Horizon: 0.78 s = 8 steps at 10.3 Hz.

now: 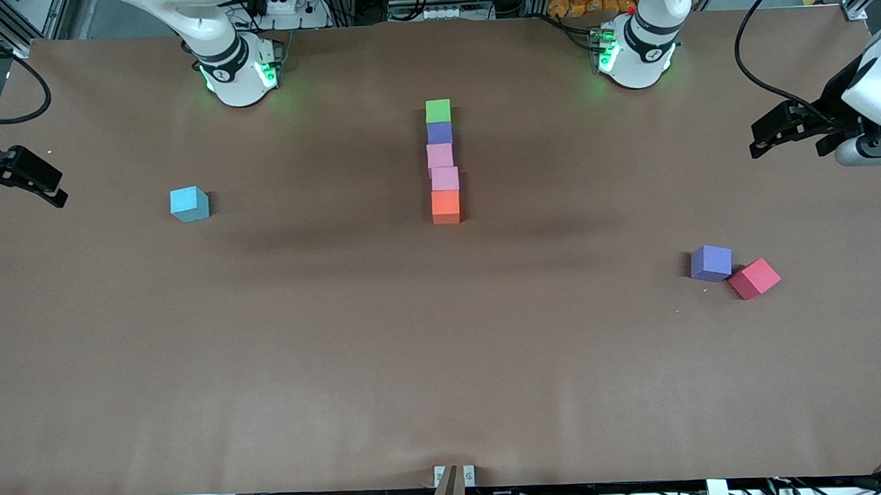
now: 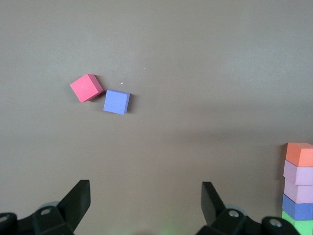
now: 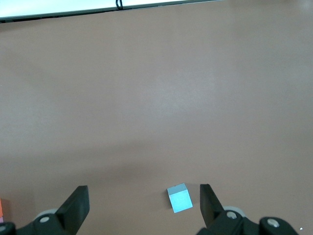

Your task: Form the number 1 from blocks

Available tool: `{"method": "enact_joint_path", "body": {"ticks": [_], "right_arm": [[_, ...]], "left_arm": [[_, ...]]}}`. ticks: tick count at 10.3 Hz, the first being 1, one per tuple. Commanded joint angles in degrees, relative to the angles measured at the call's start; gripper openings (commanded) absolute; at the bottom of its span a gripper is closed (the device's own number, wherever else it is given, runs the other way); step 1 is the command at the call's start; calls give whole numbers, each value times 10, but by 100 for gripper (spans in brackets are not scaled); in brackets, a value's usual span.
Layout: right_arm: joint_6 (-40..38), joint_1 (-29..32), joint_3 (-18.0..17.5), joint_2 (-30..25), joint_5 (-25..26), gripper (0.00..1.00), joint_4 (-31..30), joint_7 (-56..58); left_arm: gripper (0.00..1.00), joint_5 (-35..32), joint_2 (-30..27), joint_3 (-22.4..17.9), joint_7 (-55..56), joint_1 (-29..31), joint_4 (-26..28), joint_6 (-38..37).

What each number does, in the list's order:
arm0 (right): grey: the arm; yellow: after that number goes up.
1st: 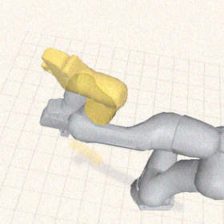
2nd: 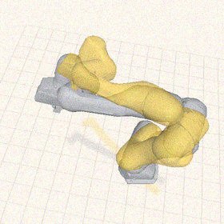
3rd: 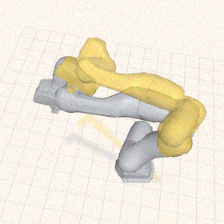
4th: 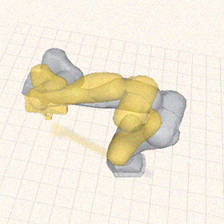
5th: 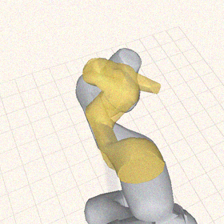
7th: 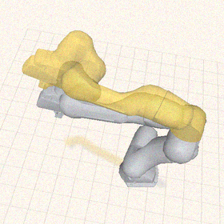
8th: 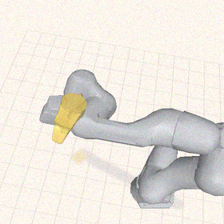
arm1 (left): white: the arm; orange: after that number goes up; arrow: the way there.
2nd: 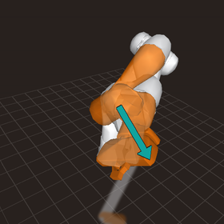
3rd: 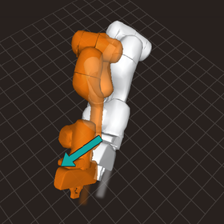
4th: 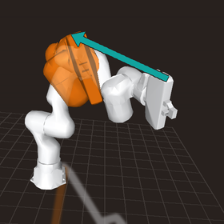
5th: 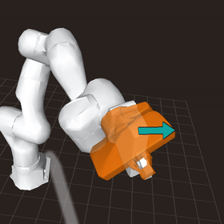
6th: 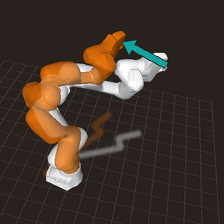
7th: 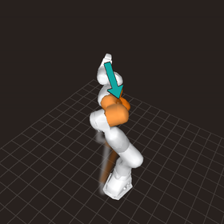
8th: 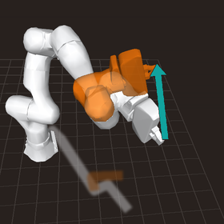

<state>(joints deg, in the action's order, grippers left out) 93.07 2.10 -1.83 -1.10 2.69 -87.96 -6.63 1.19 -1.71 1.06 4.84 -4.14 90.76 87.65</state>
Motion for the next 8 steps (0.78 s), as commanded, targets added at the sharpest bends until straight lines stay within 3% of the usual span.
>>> {"method": "enact_joint_path", "body": {"ticks": [1, 8], "right_arm": [[-4, 4, -5, 8, 5, 100, 13, -8], [40, 5, -8, 20, 4, 100, 9, -11]], "left_arm": [[100, -7, -5, -2, 6, -9, 0, -5], [100, -40, 0, -3, 9, -21, 0, -4]]}}
